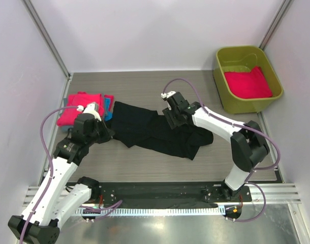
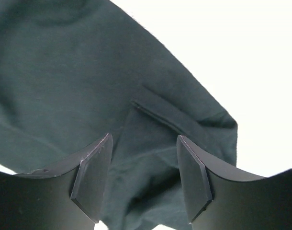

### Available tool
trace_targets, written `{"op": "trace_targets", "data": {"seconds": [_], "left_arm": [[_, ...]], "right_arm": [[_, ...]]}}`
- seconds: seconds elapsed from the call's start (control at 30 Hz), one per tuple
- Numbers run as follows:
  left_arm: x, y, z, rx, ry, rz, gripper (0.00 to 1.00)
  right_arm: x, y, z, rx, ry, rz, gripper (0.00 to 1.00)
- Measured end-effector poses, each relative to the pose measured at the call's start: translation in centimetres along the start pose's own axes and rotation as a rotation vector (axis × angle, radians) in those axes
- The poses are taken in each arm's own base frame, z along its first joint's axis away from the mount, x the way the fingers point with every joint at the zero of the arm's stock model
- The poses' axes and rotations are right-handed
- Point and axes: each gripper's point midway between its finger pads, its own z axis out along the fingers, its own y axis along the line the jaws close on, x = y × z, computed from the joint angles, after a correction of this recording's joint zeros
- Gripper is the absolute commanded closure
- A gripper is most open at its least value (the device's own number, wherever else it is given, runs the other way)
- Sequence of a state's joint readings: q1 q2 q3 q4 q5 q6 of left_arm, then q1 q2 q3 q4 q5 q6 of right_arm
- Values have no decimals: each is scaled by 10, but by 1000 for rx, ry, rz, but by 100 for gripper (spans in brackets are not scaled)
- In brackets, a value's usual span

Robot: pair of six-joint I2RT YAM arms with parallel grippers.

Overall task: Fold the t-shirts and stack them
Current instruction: Flatten the tshirt out

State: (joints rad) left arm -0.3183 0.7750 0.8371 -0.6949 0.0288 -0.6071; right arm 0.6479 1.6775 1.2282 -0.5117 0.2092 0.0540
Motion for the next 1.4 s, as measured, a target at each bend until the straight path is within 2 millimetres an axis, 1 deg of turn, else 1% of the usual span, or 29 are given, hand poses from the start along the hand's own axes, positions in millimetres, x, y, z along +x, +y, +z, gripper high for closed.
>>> {"op": "trace_targets", "data": {"seconds": [0.07,0.27,0.43,0.5,0.57,0.6,0.67,0.7,0.77,0.8,0.87,0.9,1.03,1.1,1.17,1.27,1.3,1.33,1.4], "left_arm": [[0,0,0,3,2,10,100],[1,-1,-1,13,7,17,100],[1,-2,-1,17,6,18,100],[1,-2,-2,18,5,18,100],[1,-2,-2,18,4,19,100],[1,-2,-2,18,4,19,100],[1,-2,-2,18,4,19,100],[1,-2,-2,18,4,19,100],[1,-2,-2,18,5,19,100],[1,-2,-2,18,5,19,100],[1,-2,-2,18,5,19,100],[1,-2,-2,18,5,19,100],[2,-2,-2,17,6,19,100],[2,-2,-2,17,6,19,100],[2,-2,-2,17,7,19,100],[2,-2,-2,16,8,19,100],[2,-1,-2,15,9,19,100],[2,-1,-2,15,9,19,100],[2,-1,-2,15,9,19,100]], "right_arm": [[2,-2,6,10,28,-43,39],[-4,-1,25,9,74,-139,39],[9,-2,38,10,136,-193,40],[16,-4,42,18,163,-209,43],[22,-5,47,27,188,-224,52],[25,-6,49,32,201,-230,60],[28,-8,55,40,218,-238,67],[28,-8,56,42,223,-239,73],[27,-9,57,44,222,-237,80],[25,-9,56,44,217,-235,90],[20,-9,57,44,200,-229,97],[18,-10,56,45,193,-224,99],[6,-17,49,53,152,-183,99],[-4,-23,41,58,107,-147,99],[-13,-32,27,64,57,-101,99],[-21,-40,7,57,-5,-32,99],[-23,-39,-3,36,-34,1,99],[-22,-39,-7,28,-40,12,99],[-15,-32,-21,-11,-68,49,99]]}}
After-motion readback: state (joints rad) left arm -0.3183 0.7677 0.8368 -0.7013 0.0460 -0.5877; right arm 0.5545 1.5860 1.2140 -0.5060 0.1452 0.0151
